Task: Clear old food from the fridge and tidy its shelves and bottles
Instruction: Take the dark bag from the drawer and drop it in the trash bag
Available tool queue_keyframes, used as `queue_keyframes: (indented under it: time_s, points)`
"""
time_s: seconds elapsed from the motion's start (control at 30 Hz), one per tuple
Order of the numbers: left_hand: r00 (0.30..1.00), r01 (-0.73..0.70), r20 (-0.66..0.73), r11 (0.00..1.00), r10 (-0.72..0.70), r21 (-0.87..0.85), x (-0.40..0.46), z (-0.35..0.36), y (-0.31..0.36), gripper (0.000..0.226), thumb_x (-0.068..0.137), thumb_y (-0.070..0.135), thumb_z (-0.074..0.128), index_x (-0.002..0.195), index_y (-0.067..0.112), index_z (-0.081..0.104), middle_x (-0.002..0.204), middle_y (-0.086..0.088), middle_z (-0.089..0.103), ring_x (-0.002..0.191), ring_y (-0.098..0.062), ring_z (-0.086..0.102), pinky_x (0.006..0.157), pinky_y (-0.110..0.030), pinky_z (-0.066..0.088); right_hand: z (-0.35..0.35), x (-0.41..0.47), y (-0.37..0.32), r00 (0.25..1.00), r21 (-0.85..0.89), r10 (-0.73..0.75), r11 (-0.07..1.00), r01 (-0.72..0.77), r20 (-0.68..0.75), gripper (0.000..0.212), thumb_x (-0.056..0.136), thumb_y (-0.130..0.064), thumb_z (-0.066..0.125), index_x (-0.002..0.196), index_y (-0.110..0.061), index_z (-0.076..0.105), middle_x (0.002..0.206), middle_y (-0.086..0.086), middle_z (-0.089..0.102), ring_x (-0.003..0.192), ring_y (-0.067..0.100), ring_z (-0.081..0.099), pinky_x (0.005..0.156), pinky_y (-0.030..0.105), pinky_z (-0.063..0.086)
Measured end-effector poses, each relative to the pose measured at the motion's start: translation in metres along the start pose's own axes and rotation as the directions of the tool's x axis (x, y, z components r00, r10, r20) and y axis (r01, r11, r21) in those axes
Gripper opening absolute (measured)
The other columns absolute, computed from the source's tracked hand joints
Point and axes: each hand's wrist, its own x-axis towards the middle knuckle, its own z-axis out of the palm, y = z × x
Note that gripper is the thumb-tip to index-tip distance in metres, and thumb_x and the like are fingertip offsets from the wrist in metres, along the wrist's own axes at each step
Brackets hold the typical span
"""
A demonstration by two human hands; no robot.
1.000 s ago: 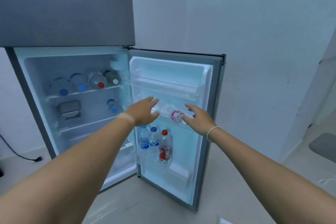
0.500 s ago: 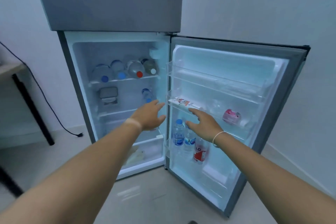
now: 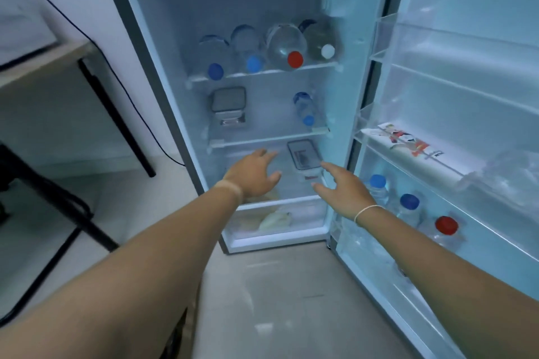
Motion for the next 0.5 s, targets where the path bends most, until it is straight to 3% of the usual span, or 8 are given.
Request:
queue_keyframes:
  time_s: [0.5]
  points:
    - [0.991, 0.125, -0.015, 0.971, -0.131, -0.203, 0.022, -0.030, -0.048, 0.060, 0.095, 0.036, 0.043, 0.150, 0.020, 0.025, 0.160, -0.005, 0.020, 0.147, -0.022, 0.020, 0.118, -0.032, 0.019, -0.005, 0.062, -0.043, 0.999, -0.048, -0.027, 0.998, 0.029, 0.041, 0.060, 0.091, -0.035, 0.053, 0.146, -0.021, 0.033, 0.153, 0.001, 0.037, 0.140, 0.021, 0.036, 0.112, 0.033, 0.031]
